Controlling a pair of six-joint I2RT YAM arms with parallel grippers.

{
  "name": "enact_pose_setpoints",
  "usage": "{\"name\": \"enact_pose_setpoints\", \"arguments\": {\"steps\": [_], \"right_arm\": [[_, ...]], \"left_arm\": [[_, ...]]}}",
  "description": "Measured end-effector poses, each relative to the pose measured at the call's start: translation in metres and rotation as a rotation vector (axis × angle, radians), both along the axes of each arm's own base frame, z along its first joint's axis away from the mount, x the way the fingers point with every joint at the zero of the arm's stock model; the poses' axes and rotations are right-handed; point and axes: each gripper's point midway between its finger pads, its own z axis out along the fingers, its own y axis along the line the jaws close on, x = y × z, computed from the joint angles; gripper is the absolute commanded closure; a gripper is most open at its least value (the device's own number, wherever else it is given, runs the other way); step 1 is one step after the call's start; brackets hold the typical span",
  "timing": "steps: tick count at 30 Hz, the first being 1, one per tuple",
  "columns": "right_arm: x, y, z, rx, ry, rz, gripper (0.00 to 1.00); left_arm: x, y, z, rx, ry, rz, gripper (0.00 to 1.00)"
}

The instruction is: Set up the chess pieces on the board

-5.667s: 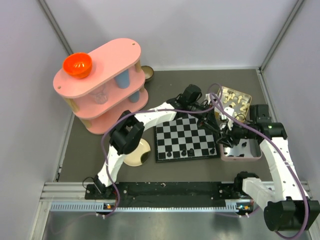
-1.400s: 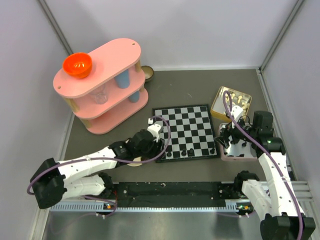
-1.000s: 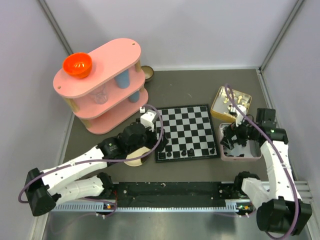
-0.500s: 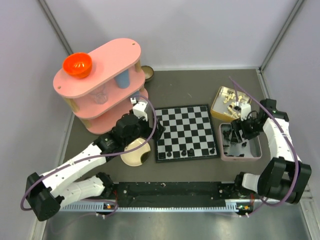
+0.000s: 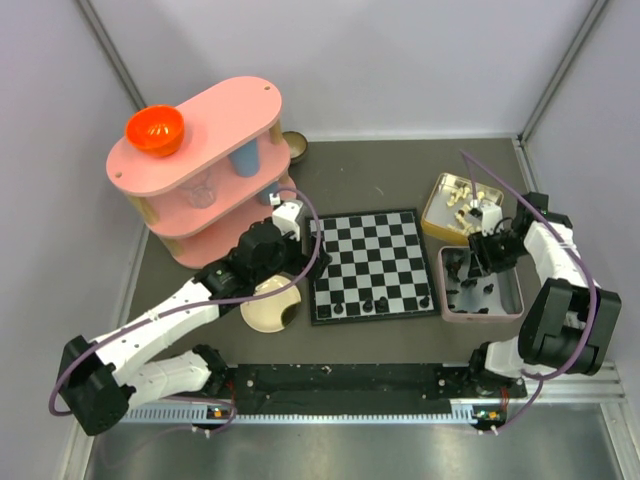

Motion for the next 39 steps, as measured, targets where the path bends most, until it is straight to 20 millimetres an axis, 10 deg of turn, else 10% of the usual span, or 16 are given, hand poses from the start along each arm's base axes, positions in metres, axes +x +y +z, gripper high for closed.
{"name": "enact_pose_setpoints", "arguments": {"steps": [12, 30, 39], "right_arm": [[0.011, 0.016, -0.001, 0.075, -0.028, 0.082, 0.54], [-0.061, 0.0, 0.0, 0.012, 0.114, 0.561, 0.51], [0.015, -0.03, 0.049, -0.11, -0.109, 0.391, 0.44]], "left_arm": [[0.007, 0.0, -0.005, 0.004, 0.025, 0.001, 0.02], [0.024, -0.011, -0.008, 0.02, 0.061, -0.018, 0.03], [0.025, -0.009, -0.009, 0.027, 0.06, -0.02, 0.03]]}}
